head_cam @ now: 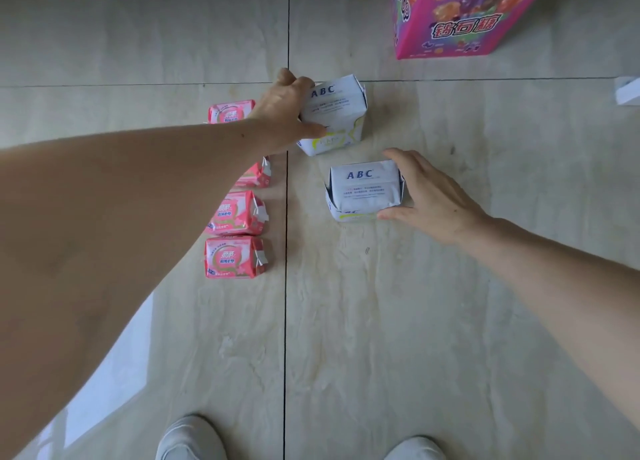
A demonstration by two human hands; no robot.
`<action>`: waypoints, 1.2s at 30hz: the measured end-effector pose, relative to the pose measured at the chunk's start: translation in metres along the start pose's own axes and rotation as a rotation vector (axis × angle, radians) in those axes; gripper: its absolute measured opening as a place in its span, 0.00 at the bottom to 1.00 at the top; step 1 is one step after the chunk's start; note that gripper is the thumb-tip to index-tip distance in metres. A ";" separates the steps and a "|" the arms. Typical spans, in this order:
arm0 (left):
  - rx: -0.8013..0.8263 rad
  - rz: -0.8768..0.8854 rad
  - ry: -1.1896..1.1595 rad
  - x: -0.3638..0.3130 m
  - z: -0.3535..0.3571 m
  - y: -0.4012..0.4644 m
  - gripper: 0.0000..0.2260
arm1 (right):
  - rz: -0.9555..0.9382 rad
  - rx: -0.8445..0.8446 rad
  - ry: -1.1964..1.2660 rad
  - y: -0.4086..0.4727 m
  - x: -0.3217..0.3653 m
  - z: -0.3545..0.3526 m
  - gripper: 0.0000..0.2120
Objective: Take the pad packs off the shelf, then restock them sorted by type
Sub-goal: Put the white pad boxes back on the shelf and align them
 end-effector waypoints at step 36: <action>-0.146 0.260 -0.397 -0.380 -0.552 -0.475 0.28 | -0.128 -0.136 -0.212 -0.414 0.437 -0.562 0.39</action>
Point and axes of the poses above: each hand's wrist, its own y-axis towards the middle knuckle, its own z-axis out of the palm, x = y × z, the point moved 9 cm from there along y, towards the middle knuckle, and after that the axes turned 12 degrees about x, right-handed, at the moved point
